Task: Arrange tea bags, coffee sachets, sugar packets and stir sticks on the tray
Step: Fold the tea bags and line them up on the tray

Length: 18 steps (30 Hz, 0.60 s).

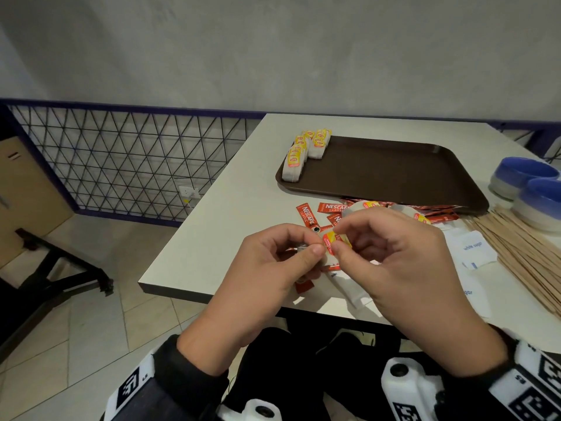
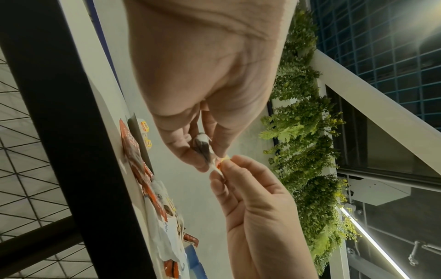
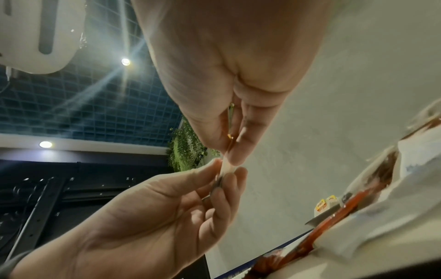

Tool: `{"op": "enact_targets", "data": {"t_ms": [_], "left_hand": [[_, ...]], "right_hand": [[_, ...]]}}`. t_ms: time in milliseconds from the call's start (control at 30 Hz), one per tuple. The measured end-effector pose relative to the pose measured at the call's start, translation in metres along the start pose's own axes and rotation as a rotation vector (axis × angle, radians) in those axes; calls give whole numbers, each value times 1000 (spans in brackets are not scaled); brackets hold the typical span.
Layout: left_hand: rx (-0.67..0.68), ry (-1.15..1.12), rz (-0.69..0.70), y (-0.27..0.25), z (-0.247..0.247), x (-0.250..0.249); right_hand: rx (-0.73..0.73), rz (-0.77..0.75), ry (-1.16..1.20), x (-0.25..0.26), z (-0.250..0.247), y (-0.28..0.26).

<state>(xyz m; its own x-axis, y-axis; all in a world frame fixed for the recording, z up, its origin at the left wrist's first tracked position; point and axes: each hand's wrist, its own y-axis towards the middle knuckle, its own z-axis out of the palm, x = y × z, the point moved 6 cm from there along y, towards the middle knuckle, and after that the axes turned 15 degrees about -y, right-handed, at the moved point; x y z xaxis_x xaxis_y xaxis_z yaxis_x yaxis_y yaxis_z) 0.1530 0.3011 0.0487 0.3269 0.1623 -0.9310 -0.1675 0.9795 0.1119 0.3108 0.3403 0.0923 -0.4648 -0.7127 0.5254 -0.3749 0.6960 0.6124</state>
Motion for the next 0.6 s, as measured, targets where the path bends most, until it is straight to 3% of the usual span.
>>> {"op": "enact_targets", "data": {"t_ms": [100,267,433,600], "left_hand": [[12,-39,-5,0,0,-1],[8,-237,-70,-2,-1,-4],[24,-128,-16,-1,-3,-7],[-35,-100,87,0,-8,-10]], "right_hand": [[20,-59,-58,6,-4,5],[197,-18,123,7,-5,17],[336,-47,111,14,-5,25],[386,168,216,0,0,28]]}}
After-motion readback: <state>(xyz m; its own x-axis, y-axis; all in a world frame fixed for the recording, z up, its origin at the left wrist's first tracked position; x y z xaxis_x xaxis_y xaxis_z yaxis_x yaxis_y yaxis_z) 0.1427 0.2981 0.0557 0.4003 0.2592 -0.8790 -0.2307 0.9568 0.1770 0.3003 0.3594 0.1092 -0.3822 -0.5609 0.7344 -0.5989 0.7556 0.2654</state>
